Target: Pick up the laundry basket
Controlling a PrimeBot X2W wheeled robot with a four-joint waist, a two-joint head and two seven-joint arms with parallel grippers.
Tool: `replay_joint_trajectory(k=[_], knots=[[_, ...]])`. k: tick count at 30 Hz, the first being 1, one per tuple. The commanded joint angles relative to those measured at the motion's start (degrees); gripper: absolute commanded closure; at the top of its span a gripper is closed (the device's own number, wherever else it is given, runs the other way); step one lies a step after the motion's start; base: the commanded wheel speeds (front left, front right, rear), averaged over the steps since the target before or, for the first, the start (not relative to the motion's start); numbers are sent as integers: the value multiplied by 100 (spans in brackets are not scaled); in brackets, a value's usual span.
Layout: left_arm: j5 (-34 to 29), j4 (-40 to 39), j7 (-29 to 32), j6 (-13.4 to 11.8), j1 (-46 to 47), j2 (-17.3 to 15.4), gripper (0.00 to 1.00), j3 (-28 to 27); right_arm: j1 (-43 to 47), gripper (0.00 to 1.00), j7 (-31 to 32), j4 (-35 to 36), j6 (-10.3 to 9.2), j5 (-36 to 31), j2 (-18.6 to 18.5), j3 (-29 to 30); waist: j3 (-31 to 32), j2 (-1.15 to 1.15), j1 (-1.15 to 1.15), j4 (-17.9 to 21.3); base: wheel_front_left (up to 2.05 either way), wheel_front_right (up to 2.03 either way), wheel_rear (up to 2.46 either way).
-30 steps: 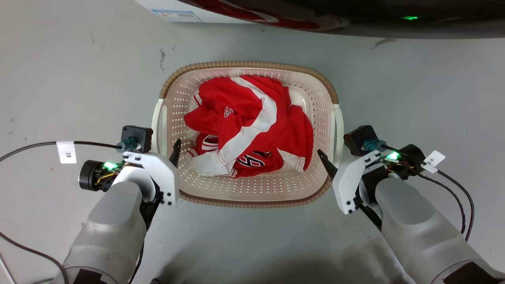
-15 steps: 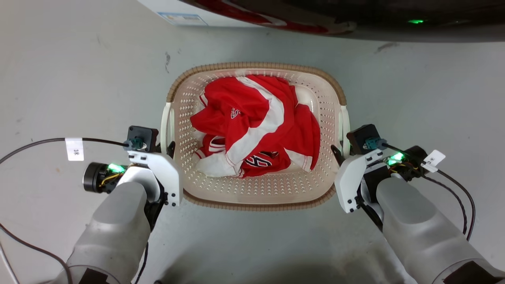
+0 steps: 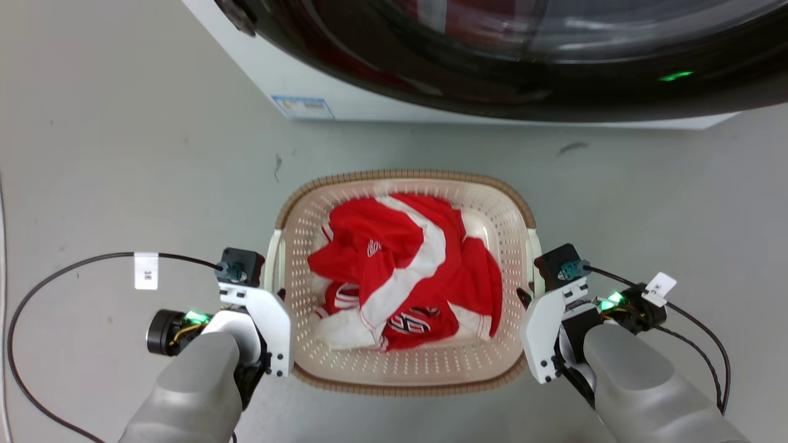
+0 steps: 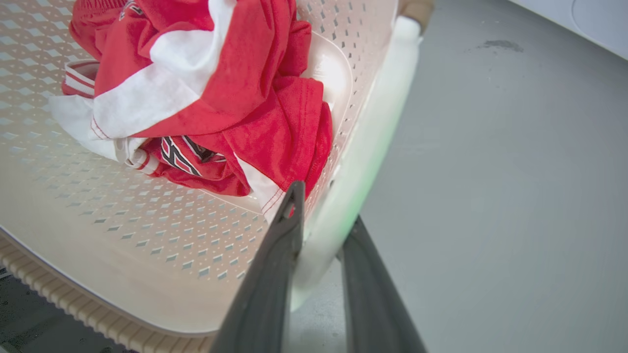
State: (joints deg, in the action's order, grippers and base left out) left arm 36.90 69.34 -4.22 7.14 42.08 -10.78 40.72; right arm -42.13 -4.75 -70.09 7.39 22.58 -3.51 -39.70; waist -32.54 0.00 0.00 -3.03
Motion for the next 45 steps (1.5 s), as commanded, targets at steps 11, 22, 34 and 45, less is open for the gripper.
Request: replay_joint_trajectory(k=[11,22,34,45], knots=[[723,-415,741,64,-392,31,100,785,279,100,481,37,21,529,135,-475,1100,0,0,97,0,0,0],[1354,-610,1288,64,-781,-100,100,1469,731,100,962,-69,21,1053,130,-792,2137,0,0,163,0,0,0],[1983,-833,1977,67,-942,-241,100,2136,985,100,1367,-126,21,1484,125,-1171,2993,0,0,190,0,0,0],[2492,-1019,2601,67,-794,-399,100,2558,980,100,1812,-1,20,1859,31,-1501,3347,0,0,135,0,0,0]])
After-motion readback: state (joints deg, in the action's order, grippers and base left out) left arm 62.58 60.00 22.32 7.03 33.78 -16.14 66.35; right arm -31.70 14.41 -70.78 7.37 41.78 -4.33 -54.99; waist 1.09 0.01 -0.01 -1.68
